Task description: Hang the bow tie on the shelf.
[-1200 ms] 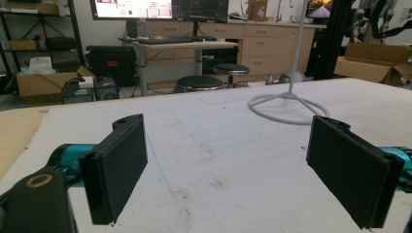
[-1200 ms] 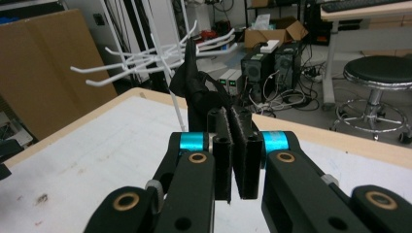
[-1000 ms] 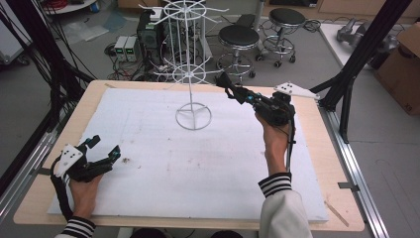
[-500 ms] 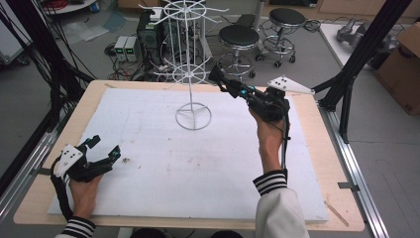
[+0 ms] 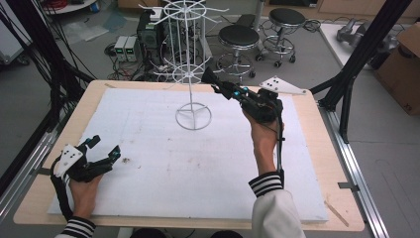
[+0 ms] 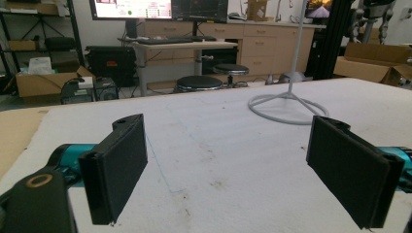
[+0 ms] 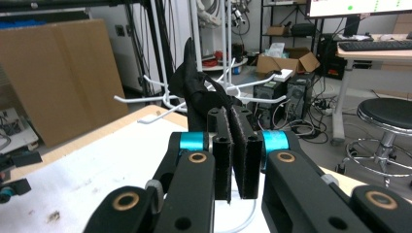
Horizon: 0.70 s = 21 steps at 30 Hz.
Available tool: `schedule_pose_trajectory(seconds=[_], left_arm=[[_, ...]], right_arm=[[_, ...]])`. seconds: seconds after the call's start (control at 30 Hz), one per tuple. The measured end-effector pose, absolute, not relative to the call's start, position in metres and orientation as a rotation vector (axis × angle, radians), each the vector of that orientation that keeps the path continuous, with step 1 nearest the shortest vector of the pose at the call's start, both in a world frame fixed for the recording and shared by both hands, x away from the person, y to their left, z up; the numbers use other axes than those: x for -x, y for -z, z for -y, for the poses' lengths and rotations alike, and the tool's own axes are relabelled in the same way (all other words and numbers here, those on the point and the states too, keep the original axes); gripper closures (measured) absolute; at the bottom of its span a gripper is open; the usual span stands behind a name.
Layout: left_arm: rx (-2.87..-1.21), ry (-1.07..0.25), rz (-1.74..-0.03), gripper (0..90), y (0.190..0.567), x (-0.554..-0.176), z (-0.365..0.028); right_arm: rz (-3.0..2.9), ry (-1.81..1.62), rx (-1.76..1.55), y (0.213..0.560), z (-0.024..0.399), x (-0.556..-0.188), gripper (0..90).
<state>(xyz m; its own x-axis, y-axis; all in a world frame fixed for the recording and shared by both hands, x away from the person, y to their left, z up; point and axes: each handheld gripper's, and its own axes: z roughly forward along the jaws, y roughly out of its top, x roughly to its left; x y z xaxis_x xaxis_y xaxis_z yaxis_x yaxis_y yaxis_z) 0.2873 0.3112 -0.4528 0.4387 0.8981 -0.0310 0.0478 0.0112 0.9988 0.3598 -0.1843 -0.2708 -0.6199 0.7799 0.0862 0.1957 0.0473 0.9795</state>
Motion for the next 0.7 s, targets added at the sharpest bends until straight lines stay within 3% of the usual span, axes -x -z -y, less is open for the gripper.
schedule_pose_trajectory(seconds=[0.7], left_arm=[[-1.402, -0.83, -0.907, 15.0, 0.453, -0.287, -0.311]], right_arm=[[-1.985, -1.489, -0.991, 0.3, 0.164, -0.368, 87.2]])
